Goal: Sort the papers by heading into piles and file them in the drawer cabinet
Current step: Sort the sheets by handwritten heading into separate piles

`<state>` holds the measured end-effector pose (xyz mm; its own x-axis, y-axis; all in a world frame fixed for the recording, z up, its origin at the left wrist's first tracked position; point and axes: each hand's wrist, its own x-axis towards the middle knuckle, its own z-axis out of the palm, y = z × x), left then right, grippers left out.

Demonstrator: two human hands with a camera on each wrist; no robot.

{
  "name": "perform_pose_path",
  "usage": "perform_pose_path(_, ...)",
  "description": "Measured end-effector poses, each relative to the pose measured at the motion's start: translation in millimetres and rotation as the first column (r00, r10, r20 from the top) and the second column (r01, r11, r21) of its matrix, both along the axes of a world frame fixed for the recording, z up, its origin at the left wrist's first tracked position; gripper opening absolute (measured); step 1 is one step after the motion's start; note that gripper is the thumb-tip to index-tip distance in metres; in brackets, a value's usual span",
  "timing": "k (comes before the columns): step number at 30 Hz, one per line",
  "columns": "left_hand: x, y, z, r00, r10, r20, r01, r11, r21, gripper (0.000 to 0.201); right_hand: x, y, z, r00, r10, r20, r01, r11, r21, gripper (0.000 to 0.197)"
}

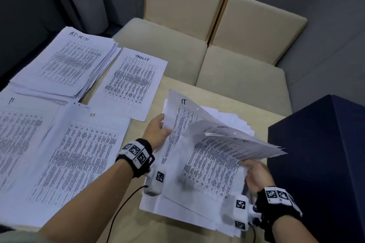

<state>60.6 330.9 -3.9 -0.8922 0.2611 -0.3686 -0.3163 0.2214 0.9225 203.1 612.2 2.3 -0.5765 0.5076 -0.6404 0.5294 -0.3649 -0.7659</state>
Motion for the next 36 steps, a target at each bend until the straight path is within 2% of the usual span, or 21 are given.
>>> perform_pose_path(4,2.4,-0.3,5.8,0.997,-0.040,0.059,0.035,0.995,0.090,0.051,-1.6,-2.5,2.2,0.998,0.026,-0.059,-0.028,0.999,-0.036,0.034)
perform_pose_path(8,9.0,4.5,22.0,0.982,-0.166,0.087,0.163,0.986,0.043,0.035,-7.6,-7.2,0.4,0.996,0.037,-0.075,-0.039,0.999,-0.017,0.028)
perform_pose_path(10,10.5,4.2,27.7,0.973,-0.211,0.089,0.209,0.977,0.031,0.034,-9.2,-13.5,3.3,0.996,0.056,-0.074,-0.055,0.998,0.013,0.025)
perform_pose_path(14,13.1,-6.9,21.2,0.951,-0.276,0.142,0.274,0.961,0.034,0.051,-9.7,-26.2,12.5,0.995,0.041,-0.087,-0.038,0.999,0.038,0.019)
perform_pose_path(16,21.7,-18.2,14.6,0.935,-0.315,0.163,0.312,0.949,0.042,0.064,-9.6,-33.7,22.5,0.990,0.005,-0.143,0.001,0.999,0.040,0.021)
perform_pose_path(18,29.1,-19.5,14.1,0.929,-0.344,0.140,0.339,0.939,0.057,0.055,-11.7,-36.5,36.5,0.974,-0.021,-0.228,0.023,1.000,0.009,0.025)
perform_pose_path(20,36.7,-14.8,25.0,0.949,-0.308,0.068,0.301,0.949,0.092,0.042,-13.4,-45.3,54.2,0.944,0.024,-0.330,-0.020,1.000,0.017,0.024)
perform_pose_path(23,40.4,2.8,52.9,0.985,-0.139,-0.098,0.145,0.988,0.052,0.021,-18.2,-58.3,70.3,0.925,0.177,-0.336,-0.086,0.959,0.270,0.021)
perform_pose_path(25,40.7,10.4,70.2,0.979,-0.011,-0.204,0.025,0.998,0.066,0.013,-19.9,-63.9,81.5,0.926,0.161,-0.341,-0.003,0.907,0.420,0.014)
perform_pose_path(27,46.0,13.1,88.0,0.952,0.111,-0.286,-0.074,0.988,0.139,0.012,-19.7,-71.0,93.5,0.899,0.115,-0.422,0.108,0.877,0.468,0.026)
perform_pose_path(28,49.2,13.7,94.0,0.932,0.169,-0.319,-0.118,0.978,0.175,0.014,-17.3,-76.5,101.8,0.878,0.101,-0.467,0.153,0.867,0.475,0.025)
perform_pose_path(30,56.9,12.4,98.5,0.898,0.254,-0.359,-0.202,0.963,0.177,0.023,-17.0,-80.4,102.0,0.845,0.153,-0.513,0.127,0.874,0.469,0.009)
perform_pose_path(31,60.8,10.3,93.1,0.895,0.266,-0.358,-0.231,0.963,0.138,0.024,-16.8,-79.9,94.7,0.843,0.208,-0.495,0.060,0.880,0.472,0.004)
perform_pose_path(32,66.0,7.3,84.5,0.908,0.246,-0.340,-0.237,0.969,0.068,0.023,-13.2,-83.2,89.7,0.846,0.268,-0.461,-0.015,0.876,0.481,0.016)
perform_pose_path(34,74.2,-3.3,62.2,0.953,0.154,-0.262,-0.183,0.979,-0.093,0.019,-7.4,-87.7,70.6,0.866,0.385,-0.320,-0.167,0.824,0.541,0.027)
perform_pose_path(36,82.7,-23.8,48.2,0.972,0.084,-0.218,-0.129,0.971,-0.201,0.029,-4.9,-95.1,60.6,0.873,0.428,-0.234,-0.225,0.779,0.586,0.029)
